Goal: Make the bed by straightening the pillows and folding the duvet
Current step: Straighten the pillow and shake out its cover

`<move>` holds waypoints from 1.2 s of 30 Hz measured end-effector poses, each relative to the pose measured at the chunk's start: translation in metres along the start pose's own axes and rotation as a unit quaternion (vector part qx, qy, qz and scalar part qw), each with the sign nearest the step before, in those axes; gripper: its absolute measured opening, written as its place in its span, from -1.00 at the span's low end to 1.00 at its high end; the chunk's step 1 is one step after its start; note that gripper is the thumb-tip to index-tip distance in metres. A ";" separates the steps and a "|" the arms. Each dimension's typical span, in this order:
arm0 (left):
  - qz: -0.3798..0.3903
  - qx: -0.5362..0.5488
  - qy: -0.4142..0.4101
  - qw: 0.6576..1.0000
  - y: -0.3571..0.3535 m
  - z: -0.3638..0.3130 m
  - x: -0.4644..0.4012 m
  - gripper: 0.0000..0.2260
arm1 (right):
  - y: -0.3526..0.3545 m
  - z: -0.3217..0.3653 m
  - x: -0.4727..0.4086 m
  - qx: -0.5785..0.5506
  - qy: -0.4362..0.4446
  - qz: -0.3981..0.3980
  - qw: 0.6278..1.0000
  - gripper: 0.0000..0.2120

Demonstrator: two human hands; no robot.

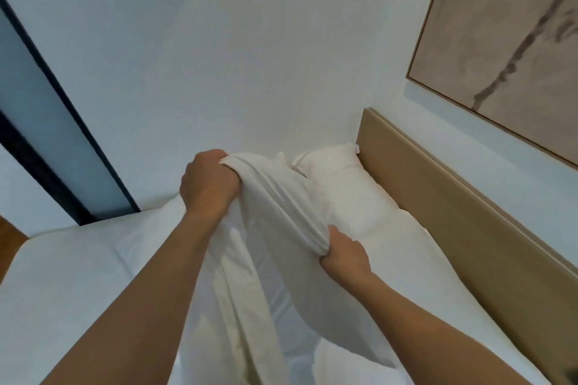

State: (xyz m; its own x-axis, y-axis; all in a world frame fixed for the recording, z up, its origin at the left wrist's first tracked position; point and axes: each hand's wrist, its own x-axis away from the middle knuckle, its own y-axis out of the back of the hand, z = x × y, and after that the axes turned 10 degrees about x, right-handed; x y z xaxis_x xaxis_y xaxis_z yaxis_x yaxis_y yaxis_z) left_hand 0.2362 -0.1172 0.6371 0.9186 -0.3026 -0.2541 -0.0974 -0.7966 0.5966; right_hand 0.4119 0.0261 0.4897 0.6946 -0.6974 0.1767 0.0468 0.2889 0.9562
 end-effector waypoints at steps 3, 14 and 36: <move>0.014 -0.012 -0.002 1.000 -0.007 0.003 -0.005 -0.87 | 0.028 -0.017 -0.016 -0.039 -0.015 -0.028 0.999 -0.73; -0.174 -0.153 -0.281 0.931 0.054 -0.120 -0.079 -0.94 | 0.373 -0.018 -0.105 0.190 0.093 -0.516 0.830 -0.88; 0.009 -0.329 -0.022 0.944 0.115 -0.002 -0.085 -0.84 | 0.311 0.035 -0.048 0.338 0.244 -0.335 0.845 -0.86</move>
State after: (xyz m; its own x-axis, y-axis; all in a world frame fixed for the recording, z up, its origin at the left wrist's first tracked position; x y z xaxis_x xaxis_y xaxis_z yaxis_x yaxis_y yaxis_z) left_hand 0.1478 -0.1822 0.7288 0.9007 -0.3466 -0.2621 0.1592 -0.2980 0.9412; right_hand 0.3683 0.1263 0.7870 0.8957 -0.1546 -0.4170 0.2412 -0.6189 0.7475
